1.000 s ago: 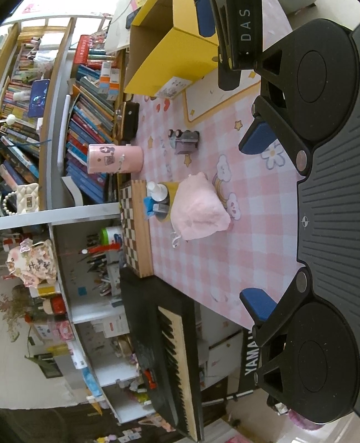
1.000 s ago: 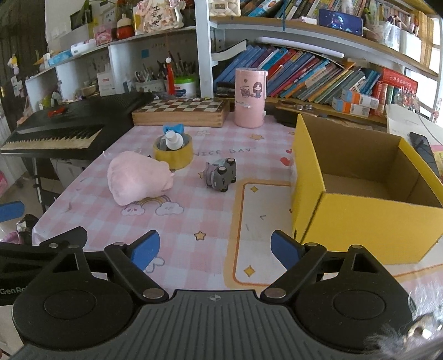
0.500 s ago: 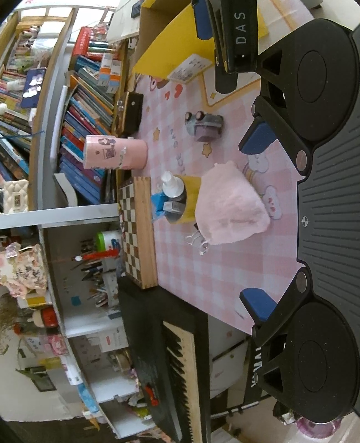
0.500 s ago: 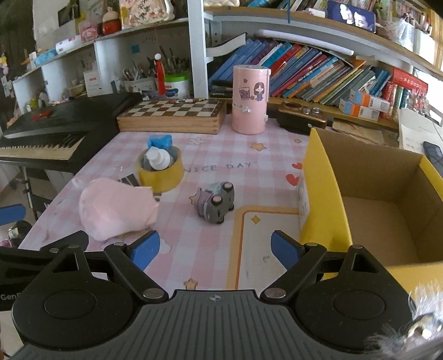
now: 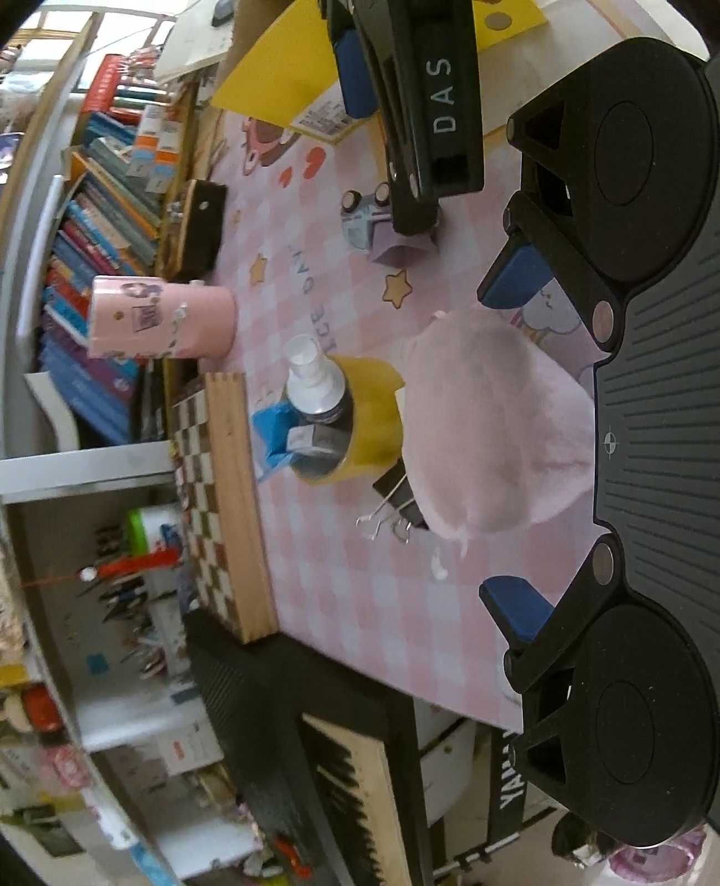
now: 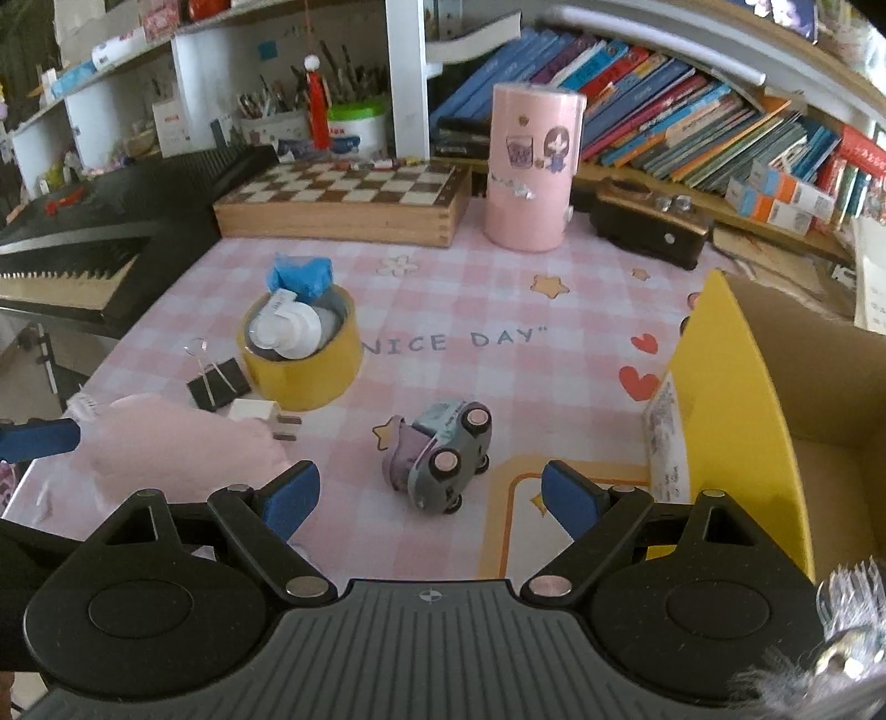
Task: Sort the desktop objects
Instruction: 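Close the left tool on the pink plush pig while the right tool grasps the grey toy truck, then lift and carry the pig and truck in both tools toward the yellow box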
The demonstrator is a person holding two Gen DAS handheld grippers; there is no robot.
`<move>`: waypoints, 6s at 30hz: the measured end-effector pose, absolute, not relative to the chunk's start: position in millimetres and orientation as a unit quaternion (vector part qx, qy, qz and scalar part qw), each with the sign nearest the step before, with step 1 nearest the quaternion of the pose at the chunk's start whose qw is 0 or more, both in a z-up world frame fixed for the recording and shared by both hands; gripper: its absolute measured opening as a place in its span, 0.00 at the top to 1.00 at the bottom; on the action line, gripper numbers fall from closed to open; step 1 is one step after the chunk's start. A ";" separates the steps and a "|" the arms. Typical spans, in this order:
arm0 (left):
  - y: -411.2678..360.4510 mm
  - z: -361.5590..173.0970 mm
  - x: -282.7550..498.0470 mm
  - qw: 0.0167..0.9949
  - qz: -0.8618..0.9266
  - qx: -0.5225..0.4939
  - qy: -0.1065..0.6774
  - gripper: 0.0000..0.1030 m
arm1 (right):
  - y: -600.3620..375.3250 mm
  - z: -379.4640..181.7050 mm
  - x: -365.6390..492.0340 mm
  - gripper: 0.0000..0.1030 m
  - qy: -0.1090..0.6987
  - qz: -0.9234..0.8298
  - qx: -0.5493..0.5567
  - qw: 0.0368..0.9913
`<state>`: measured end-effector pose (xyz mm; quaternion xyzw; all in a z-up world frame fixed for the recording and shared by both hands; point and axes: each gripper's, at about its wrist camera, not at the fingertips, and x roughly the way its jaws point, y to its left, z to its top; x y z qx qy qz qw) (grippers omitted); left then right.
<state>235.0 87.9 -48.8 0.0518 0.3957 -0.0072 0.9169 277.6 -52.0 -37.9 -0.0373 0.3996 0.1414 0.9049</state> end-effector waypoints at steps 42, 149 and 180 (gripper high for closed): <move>77.2 -63.9 248.0 0.890 -0.069 0.041 0.449 0.34 | -73.5 -48.0 281.9 0.66 0.408 0.139 0.002 0.902; -47.4 -9.0 20.6 0.874 -0.315 0.081 0.361 0.34 | -203.8 -24.5 -49.7 0.66 0.389 -0.062 0.121 0.911; -96.5 9.0 81.3 0.905 -0.278 0.074 0.313 0.34 | -259.0 -8.8 37.1 0.66 0.373 -0.032 0.083 0.924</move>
